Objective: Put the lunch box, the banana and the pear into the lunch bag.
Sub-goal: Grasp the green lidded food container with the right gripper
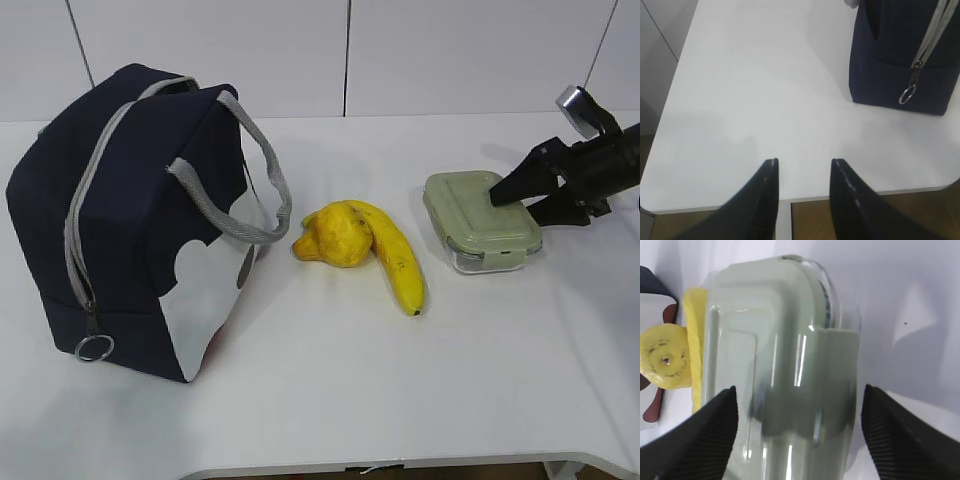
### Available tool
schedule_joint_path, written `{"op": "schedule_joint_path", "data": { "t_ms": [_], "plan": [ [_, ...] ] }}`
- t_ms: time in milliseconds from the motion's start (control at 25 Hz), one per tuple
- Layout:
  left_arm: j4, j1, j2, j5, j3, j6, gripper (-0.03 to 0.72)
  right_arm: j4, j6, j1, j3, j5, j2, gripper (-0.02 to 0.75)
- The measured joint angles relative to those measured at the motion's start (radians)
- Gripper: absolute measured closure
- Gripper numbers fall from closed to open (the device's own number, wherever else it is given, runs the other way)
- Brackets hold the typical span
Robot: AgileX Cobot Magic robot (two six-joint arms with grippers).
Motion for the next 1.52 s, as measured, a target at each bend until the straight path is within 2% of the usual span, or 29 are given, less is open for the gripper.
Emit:
{"op": "schedule_joint_path", "data": {
  "t_ms": [1280,1520],
  "plan": [
    [0.000,0.000,0.000,0.000,0.000,0.000,0.446,0.075,-0.061,0.019,-0.006,-0.001,0.047,0.148],
    [0.000,0.000,0.000,0.000,0.000,0.000,0.446,0.084,-0.064,0.019,-0.006,0.003,0.048,0.223]
  ]
}}
